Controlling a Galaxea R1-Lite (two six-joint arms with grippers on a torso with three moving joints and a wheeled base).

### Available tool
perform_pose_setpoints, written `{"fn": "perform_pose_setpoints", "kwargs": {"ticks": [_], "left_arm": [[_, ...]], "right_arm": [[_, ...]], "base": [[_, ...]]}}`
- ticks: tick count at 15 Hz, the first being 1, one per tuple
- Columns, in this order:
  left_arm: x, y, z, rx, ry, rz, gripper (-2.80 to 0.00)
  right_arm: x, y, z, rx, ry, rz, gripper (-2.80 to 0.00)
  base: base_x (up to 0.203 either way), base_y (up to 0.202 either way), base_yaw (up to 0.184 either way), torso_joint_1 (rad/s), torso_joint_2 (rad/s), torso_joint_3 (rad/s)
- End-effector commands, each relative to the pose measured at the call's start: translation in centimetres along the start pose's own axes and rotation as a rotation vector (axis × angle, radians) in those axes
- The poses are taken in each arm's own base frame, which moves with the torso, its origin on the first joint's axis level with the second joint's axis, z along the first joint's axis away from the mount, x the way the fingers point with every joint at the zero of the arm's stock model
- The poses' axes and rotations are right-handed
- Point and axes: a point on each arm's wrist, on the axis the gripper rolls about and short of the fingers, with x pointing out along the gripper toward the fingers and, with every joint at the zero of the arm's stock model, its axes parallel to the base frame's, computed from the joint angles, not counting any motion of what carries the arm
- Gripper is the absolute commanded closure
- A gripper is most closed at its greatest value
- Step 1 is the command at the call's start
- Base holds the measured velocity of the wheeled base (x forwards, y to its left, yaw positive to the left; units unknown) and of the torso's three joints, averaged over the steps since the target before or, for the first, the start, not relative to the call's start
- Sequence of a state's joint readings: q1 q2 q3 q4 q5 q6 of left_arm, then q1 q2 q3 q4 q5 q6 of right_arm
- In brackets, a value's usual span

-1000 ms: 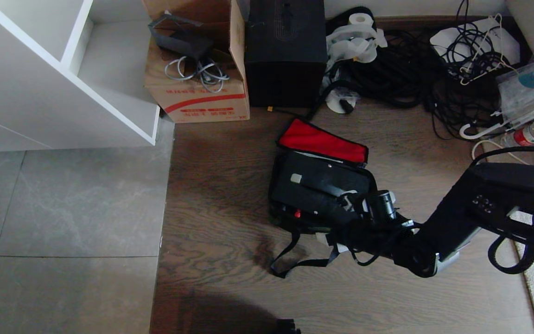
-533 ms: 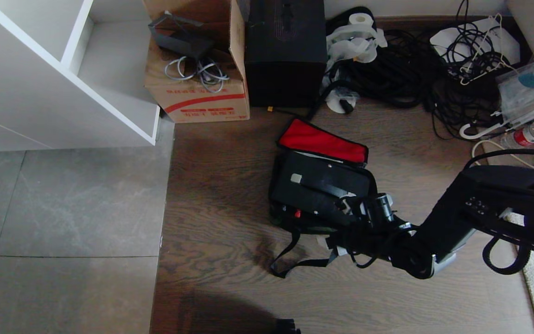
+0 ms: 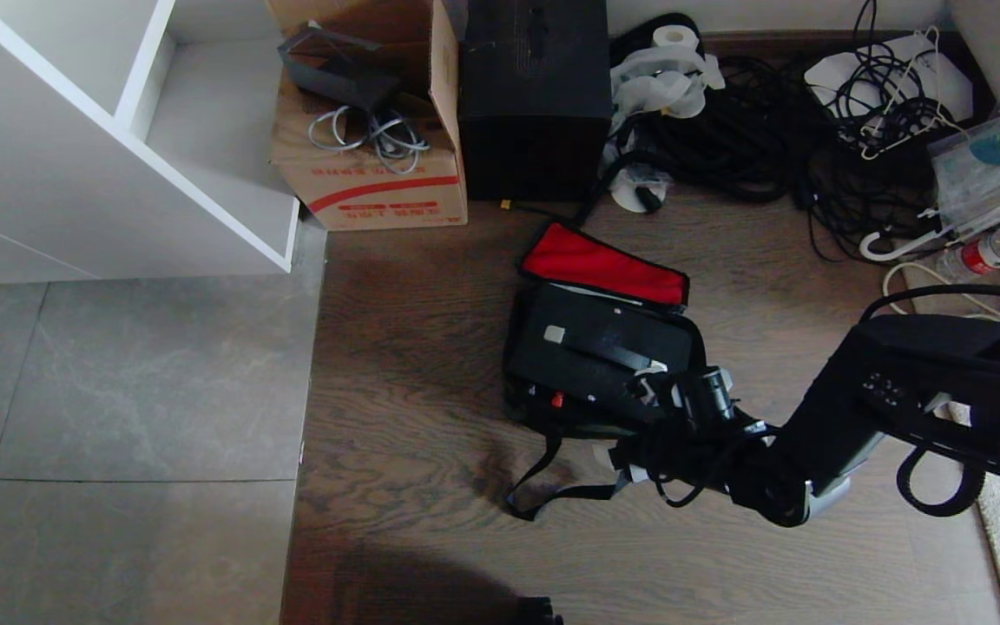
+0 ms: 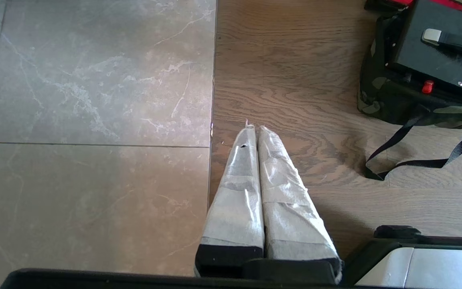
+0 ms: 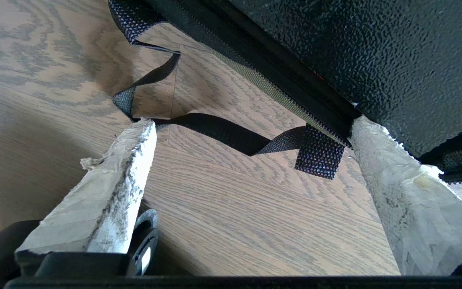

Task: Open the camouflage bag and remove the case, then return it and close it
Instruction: Close the top of the storage box

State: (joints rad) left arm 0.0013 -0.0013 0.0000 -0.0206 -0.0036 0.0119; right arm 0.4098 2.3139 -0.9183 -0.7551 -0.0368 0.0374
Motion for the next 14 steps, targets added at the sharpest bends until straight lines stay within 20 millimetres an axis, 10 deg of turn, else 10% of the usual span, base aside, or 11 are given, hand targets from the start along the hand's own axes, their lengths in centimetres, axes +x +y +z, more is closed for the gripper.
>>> {"fn": "perform_pose_setpoints", "kwargs": {"ticks": [1, 8, 9, 14], "left_arm": [[0.1, 0.0, -0.3, 0.000, 0.010, -0.001, 0.00], [0.1, 0.0, -0.3, 0.000, 0.010, 0.001, 0.00], [0.1, 0.0, -0.3, 0.000, 0.010, 0.001, 0.00], [0.1, 0.0, -0.3, 0.000, 0.010, 0.001, 0.00]], "right_arm": [[0.3, 0.0, -0.3, 0.001, 0.005, 0.000, -2.80], [0.2, 0.0, -0.3, 0.009, 0.022, -0.001, -2.80], [0.2, 0.0, -0.4, 0.009, 0.022, -0.001, 0.00], [-1.0, -0.4, 1.0, 0.017, -0.018, -0.007, 0.00]], "base": [[0.000, 0.000, 0.000, 0.000, 0.00, 0.000], [0.000, 0.000, 0.000, 0.000, 0.00, 0.000], [0.000, 0.000, 0.000, 0.000, 0.00, 0.000], [0.000, 0.000, 0.000, 0.000, 0.00, 0.000]]}}
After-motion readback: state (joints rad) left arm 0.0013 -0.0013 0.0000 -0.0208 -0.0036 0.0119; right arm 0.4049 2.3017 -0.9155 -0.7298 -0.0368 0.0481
